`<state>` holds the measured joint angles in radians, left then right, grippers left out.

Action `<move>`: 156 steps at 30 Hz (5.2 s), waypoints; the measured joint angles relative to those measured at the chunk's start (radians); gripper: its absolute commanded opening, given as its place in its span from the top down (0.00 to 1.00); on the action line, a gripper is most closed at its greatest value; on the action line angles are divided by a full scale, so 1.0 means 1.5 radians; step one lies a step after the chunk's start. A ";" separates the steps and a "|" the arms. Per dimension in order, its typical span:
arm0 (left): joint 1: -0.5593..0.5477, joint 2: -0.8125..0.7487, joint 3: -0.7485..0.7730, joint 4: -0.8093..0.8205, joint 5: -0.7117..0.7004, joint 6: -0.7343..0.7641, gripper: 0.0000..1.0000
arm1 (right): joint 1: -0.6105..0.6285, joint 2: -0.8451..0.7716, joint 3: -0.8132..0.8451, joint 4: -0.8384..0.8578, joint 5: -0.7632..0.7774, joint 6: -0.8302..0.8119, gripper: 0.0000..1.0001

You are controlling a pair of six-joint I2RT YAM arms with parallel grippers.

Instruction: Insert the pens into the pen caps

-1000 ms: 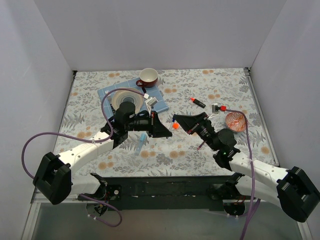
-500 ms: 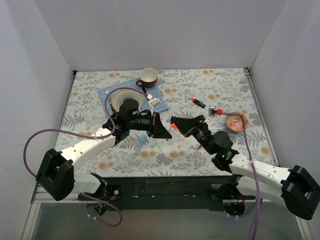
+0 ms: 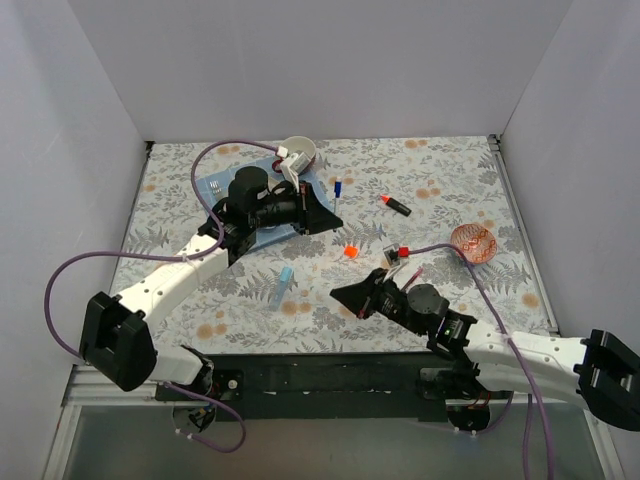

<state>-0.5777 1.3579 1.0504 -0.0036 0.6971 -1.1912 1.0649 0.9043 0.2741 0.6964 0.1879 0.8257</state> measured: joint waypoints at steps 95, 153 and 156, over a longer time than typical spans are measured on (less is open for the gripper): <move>0.001 0.069 0.013 -0.596 -0.717 -0.217 0.55 | 0.012 -0.459 0.007 -0.516 0.124 -0.045 0.21; 0.022 -0.510 -0.250 -0.213 -0.491 0.122 0.02 | -0.343 0.372 0.336 -0.862 0.127 0.233 0.83; 0.022 -0.514 -0.252 -0.207 -0.482 0.121 0.09 | -0.343 0.371 0.333 -0.854 0.128 0.217 0.99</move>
<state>-0.5453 0.5873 0.6731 -0.3145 -0.0265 -1.0092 0.5499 1.4612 0.7742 -0.5842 0.3801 1.1511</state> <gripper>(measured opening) 0.981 0.116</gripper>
